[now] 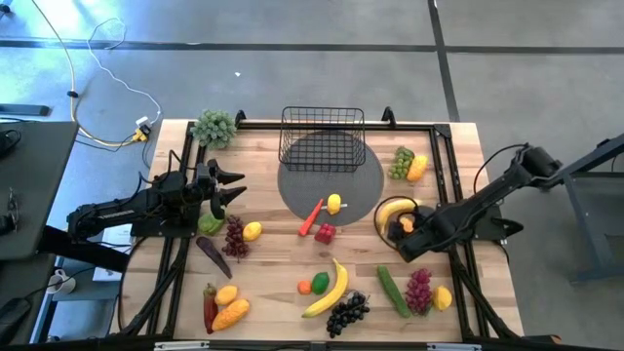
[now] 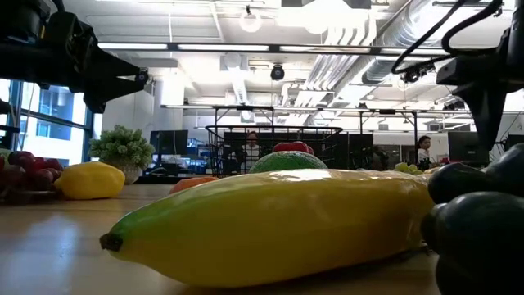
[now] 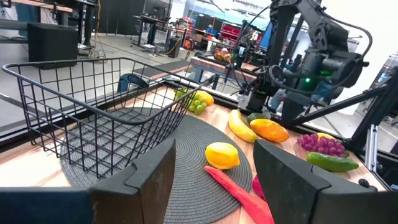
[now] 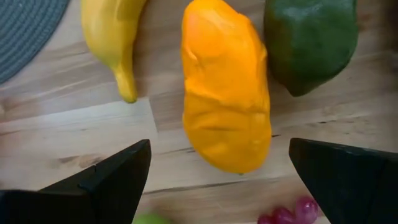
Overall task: Build produce basket
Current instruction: Put the mango into the wire basket
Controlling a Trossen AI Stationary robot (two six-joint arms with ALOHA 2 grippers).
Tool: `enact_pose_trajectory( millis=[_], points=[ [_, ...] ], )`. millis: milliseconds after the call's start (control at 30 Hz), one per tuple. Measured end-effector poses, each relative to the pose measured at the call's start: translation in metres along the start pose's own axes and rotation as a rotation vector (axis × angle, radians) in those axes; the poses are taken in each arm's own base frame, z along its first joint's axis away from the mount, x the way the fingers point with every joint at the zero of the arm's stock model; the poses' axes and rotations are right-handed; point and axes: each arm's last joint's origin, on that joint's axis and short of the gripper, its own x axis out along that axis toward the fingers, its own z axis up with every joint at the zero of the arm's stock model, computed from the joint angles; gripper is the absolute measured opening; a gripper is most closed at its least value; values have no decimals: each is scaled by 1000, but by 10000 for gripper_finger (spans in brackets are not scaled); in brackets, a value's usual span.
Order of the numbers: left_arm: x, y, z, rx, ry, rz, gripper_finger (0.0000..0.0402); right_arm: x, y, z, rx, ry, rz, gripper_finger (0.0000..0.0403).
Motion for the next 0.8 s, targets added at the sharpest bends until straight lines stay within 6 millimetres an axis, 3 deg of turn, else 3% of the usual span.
enact_pose_trajectory(
  millis=[600,800],
  points=[
    [0,0,0,0,0,0,206,36,16,-7,14,-46,-132,361],
    [0,0,0,0,0,0,206,41,17,-9,25,-52,-144,321]
  ],
)
